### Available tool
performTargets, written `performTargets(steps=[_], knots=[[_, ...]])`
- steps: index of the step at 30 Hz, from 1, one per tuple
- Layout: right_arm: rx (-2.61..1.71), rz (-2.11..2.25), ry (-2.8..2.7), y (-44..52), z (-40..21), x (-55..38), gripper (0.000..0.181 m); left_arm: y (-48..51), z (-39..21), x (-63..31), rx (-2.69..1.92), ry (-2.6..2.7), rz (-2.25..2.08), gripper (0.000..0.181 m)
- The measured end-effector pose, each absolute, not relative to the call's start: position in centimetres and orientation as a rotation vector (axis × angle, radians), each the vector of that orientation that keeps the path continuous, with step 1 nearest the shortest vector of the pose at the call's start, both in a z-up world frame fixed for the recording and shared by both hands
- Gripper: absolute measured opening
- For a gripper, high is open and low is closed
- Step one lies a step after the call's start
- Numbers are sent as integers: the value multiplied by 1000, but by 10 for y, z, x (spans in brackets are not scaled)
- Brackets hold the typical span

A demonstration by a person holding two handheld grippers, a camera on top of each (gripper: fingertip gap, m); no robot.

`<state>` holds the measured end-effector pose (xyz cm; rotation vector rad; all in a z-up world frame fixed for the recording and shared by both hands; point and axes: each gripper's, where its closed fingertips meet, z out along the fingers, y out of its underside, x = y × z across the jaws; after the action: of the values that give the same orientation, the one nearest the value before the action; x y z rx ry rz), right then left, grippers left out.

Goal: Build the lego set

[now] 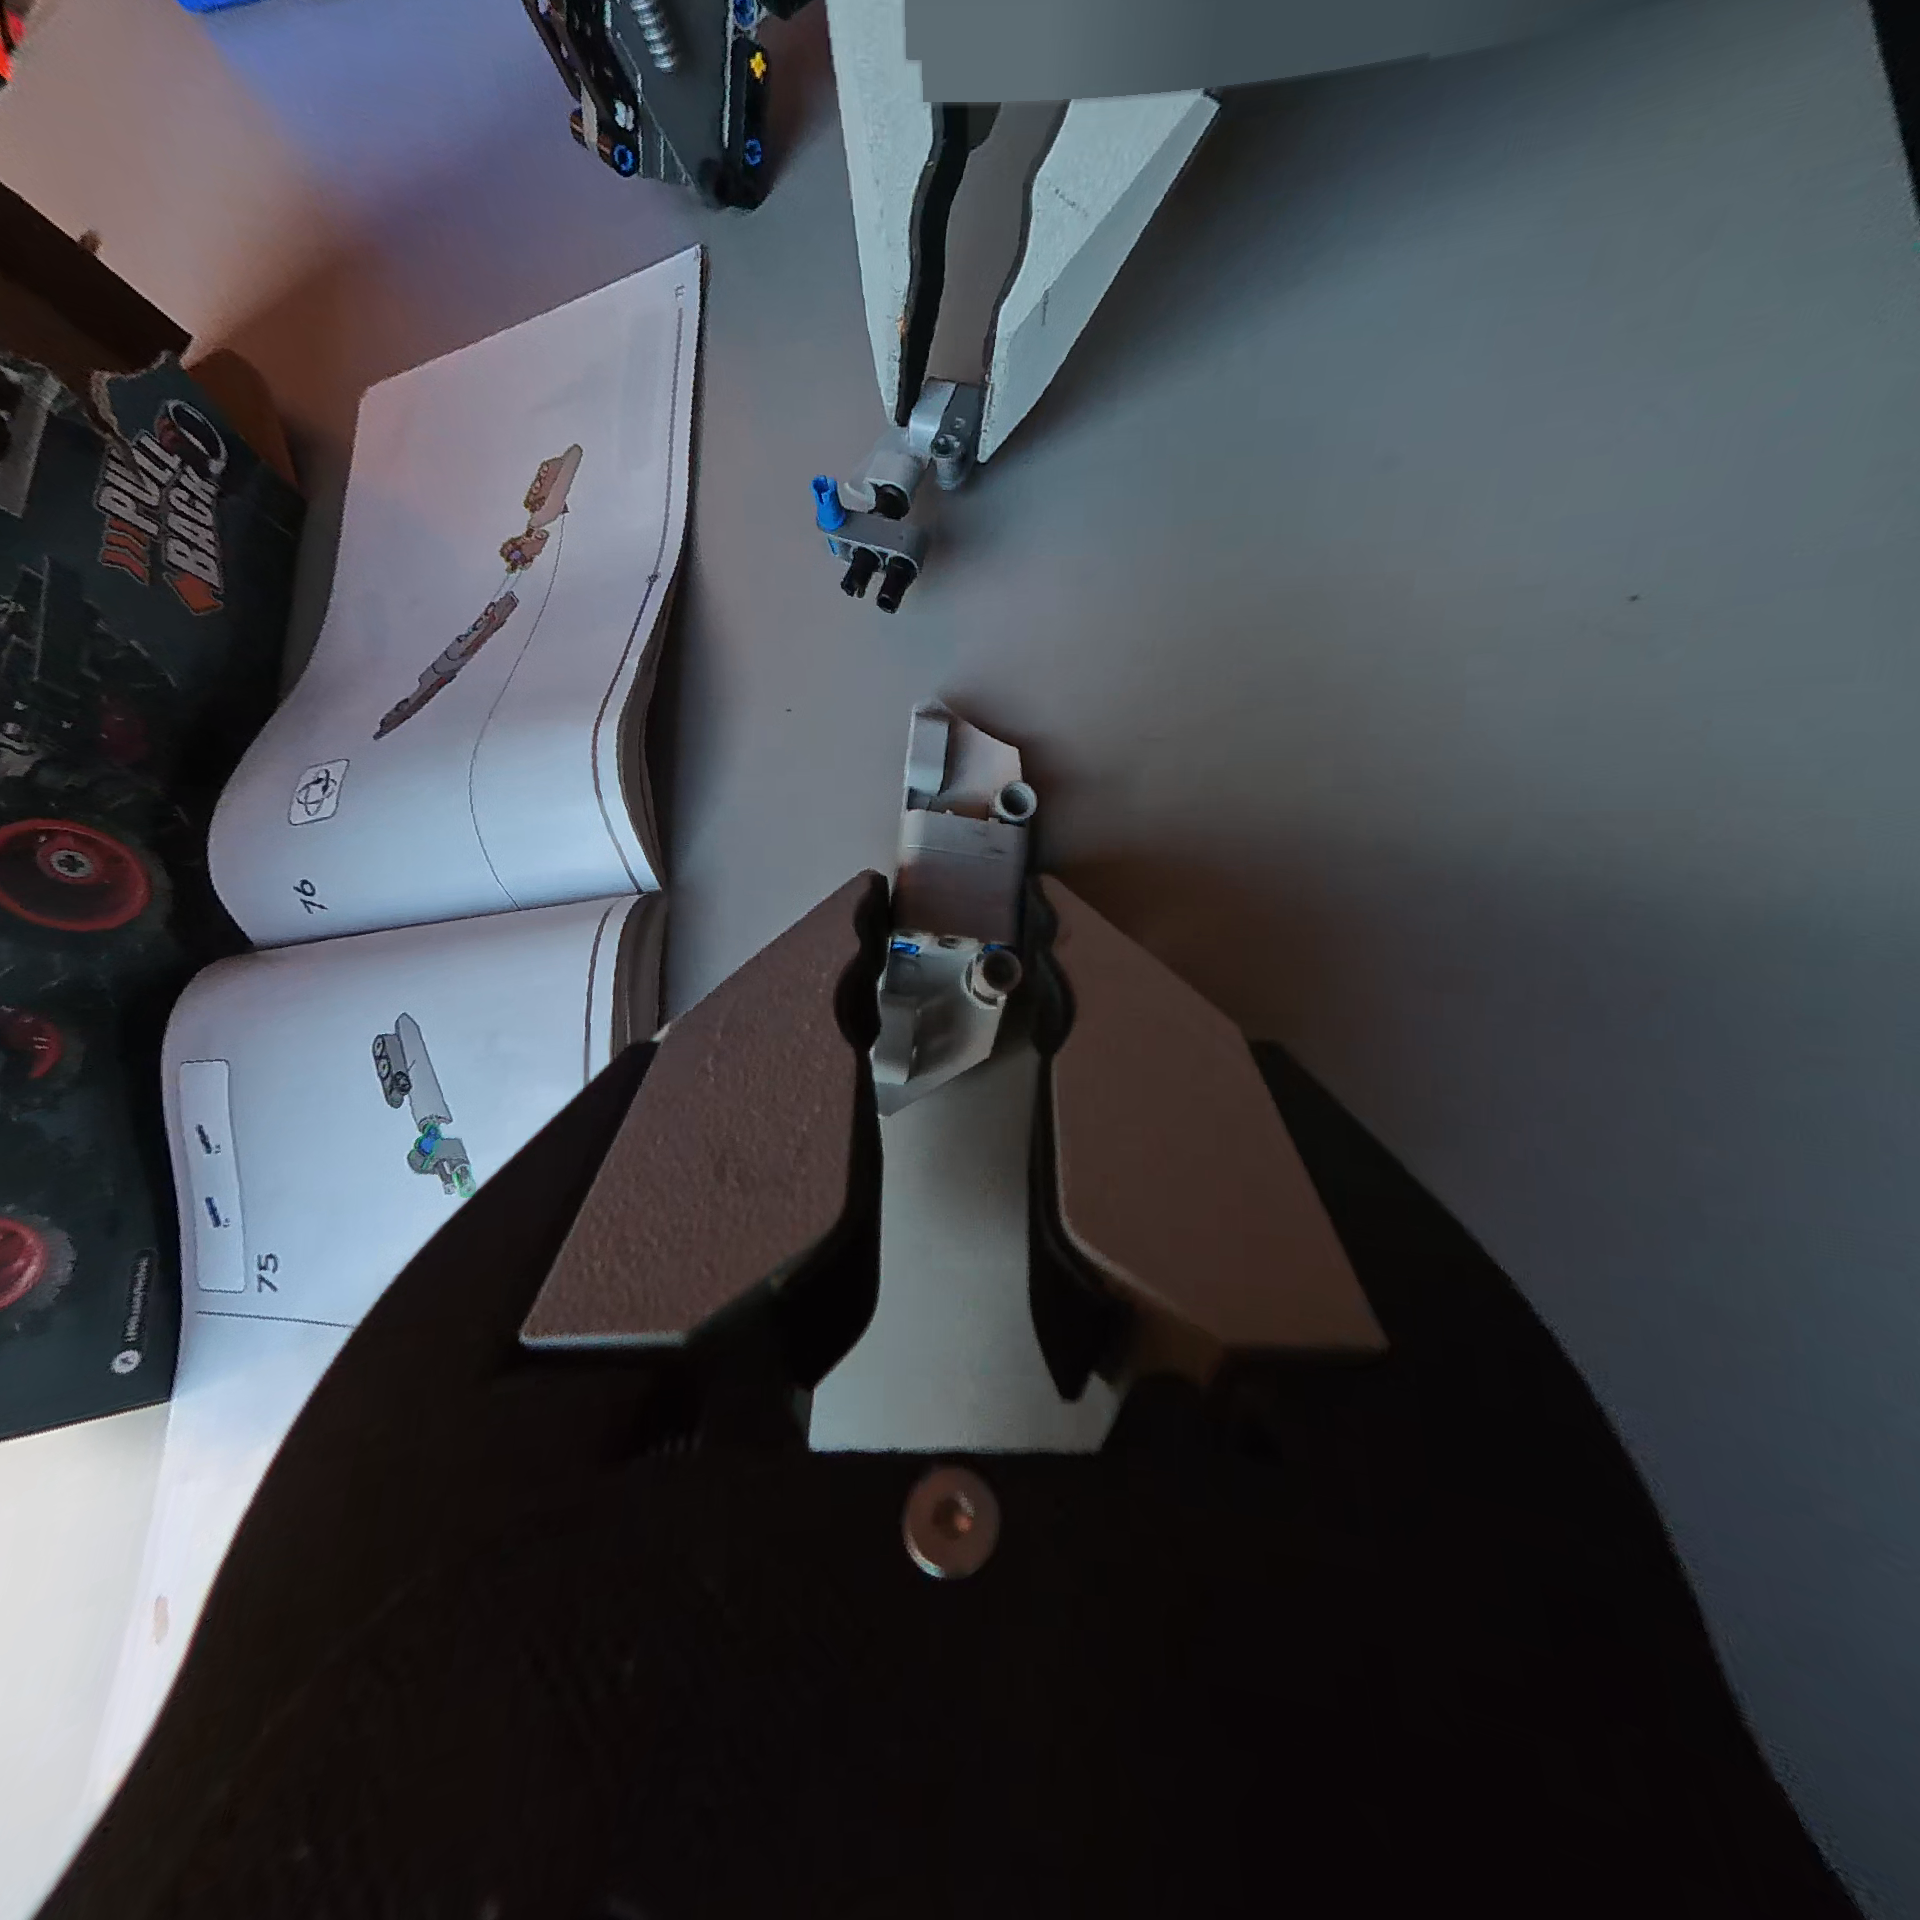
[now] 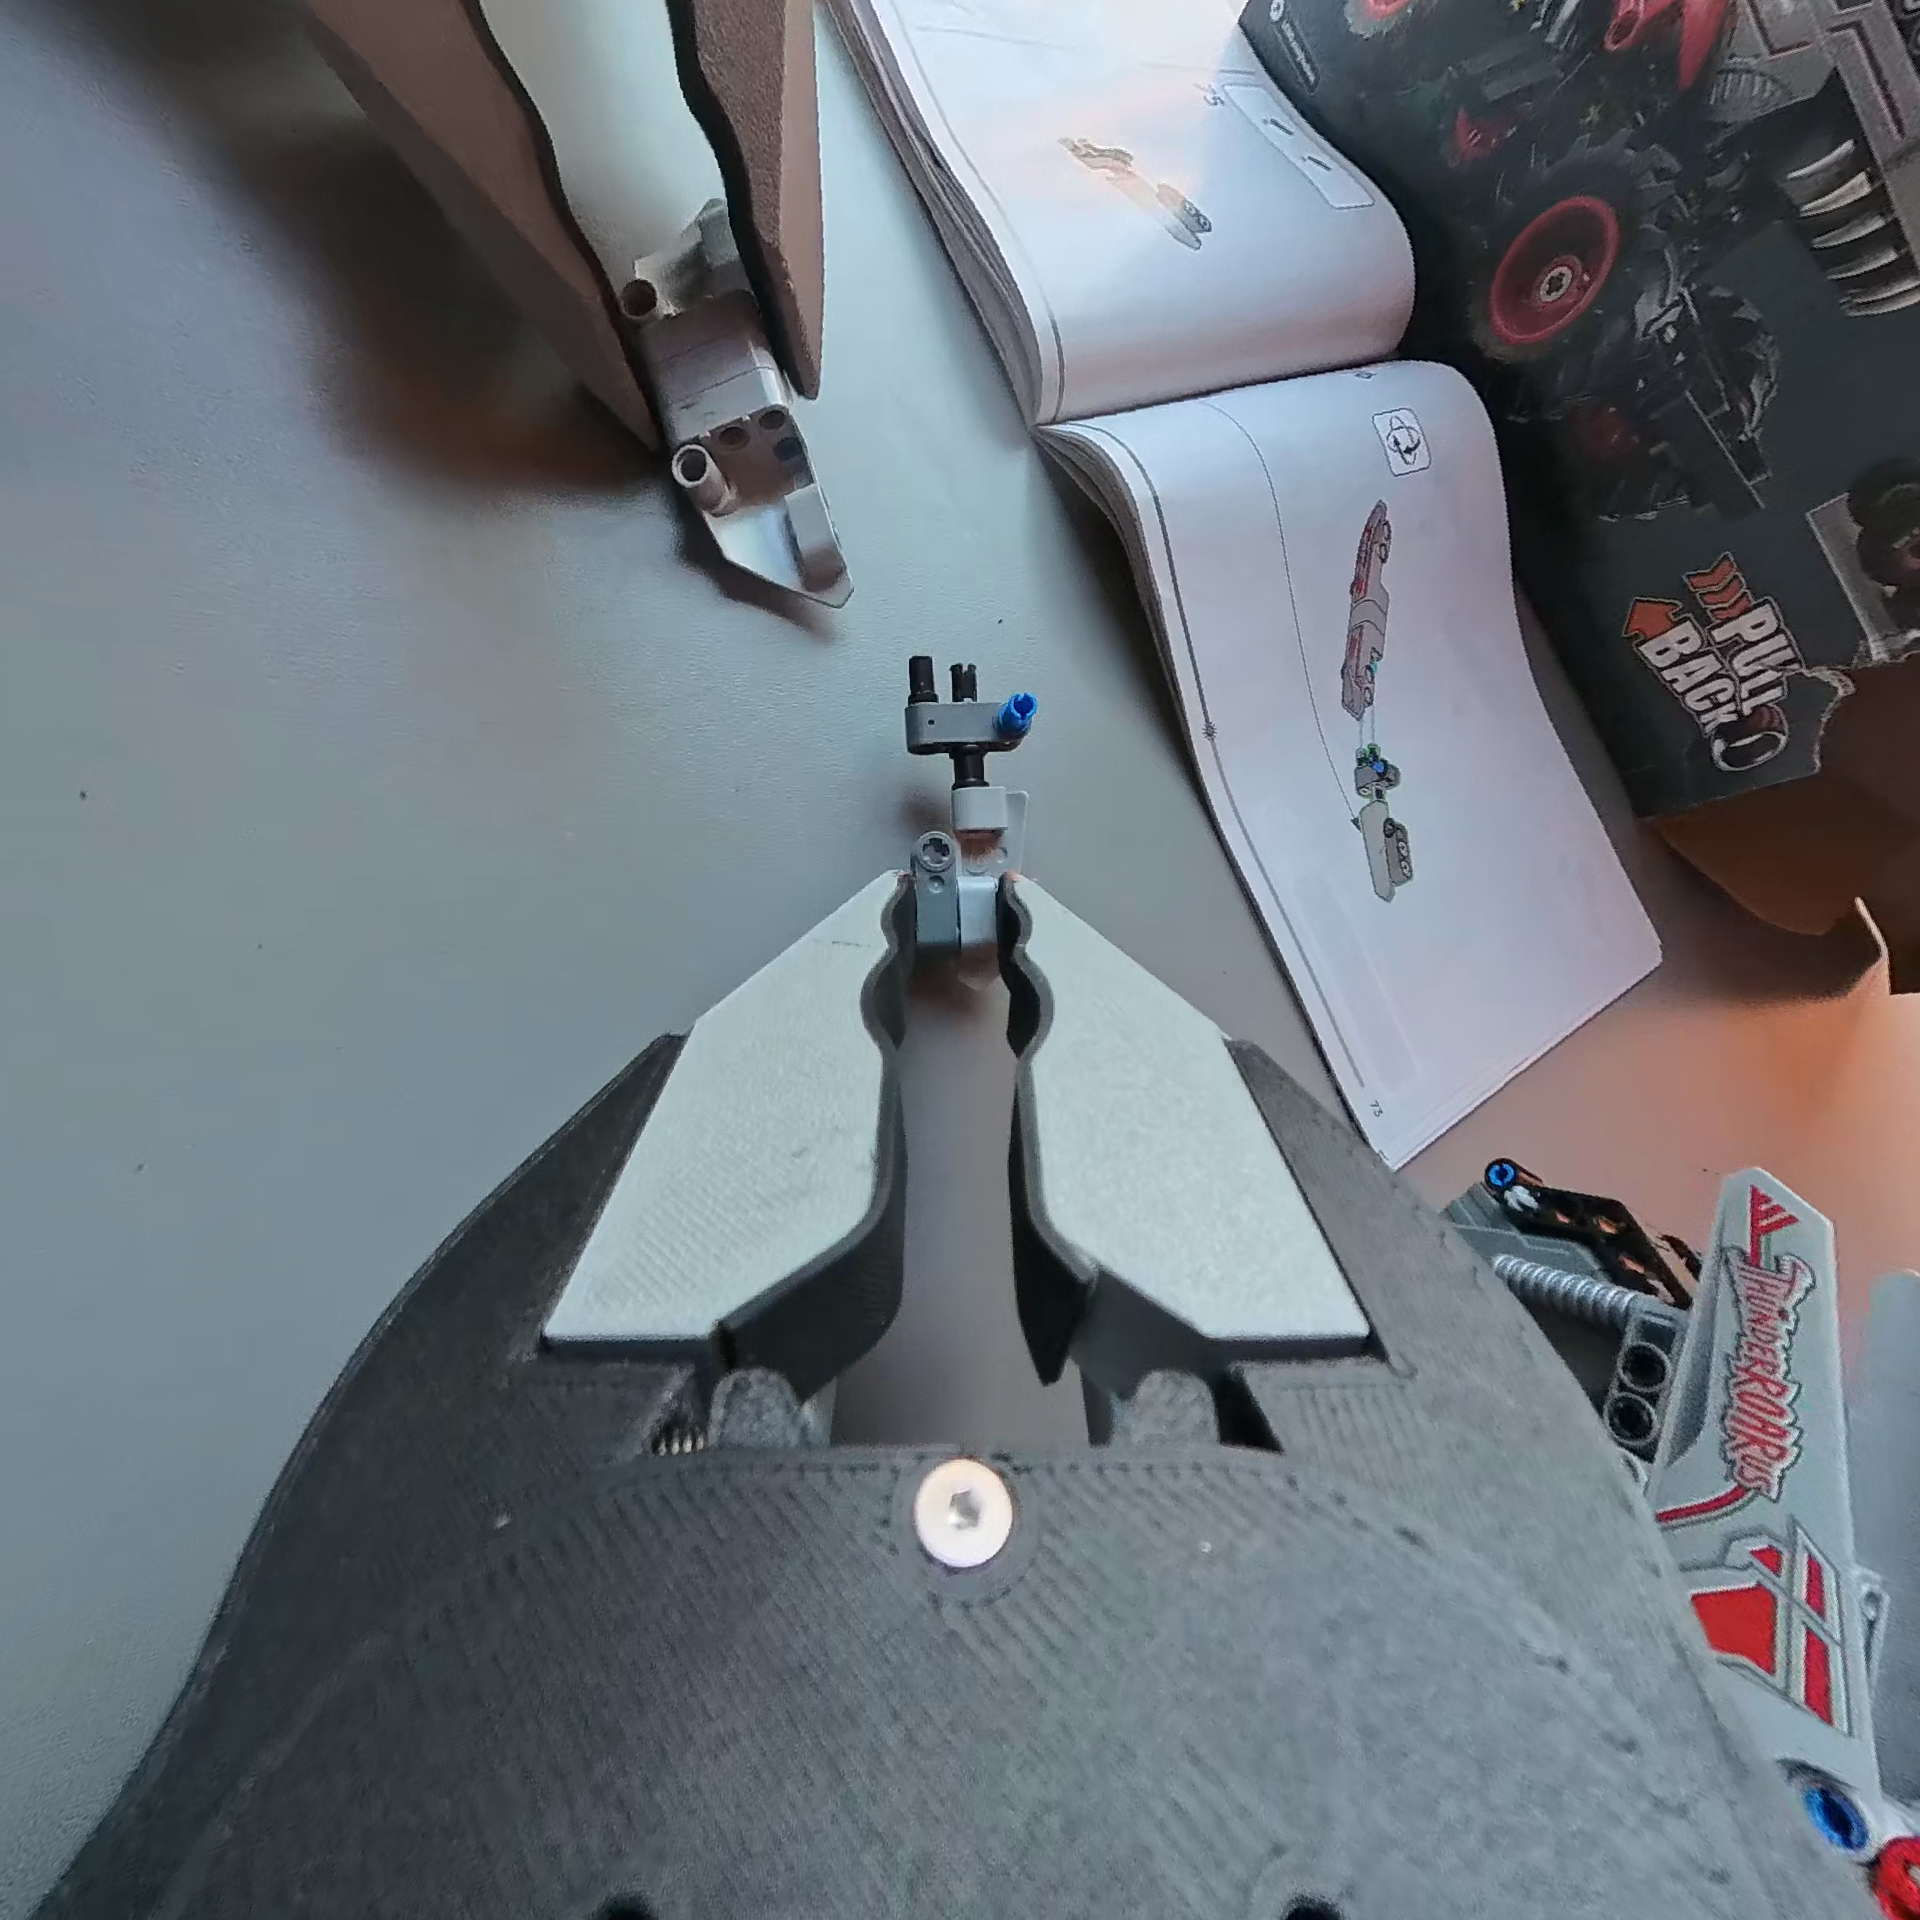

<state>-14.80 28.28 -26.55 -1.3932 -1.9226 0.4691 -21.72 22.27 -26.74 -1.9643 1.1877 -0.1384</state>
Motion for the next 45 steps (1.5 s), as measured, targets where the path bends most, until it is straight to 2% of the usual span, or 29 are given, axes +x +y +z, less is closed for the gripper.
performTargets(steps=[25, 45], knots=[[-1383, 434, -1936, 282, -269, -148, 12, 227, -264, -219, -1776, 1340, 197, 23], [-1300, 458, -1952, 271, -263, -151, 12, 225, -265, -220, -1875, 1268, 67, 23]])
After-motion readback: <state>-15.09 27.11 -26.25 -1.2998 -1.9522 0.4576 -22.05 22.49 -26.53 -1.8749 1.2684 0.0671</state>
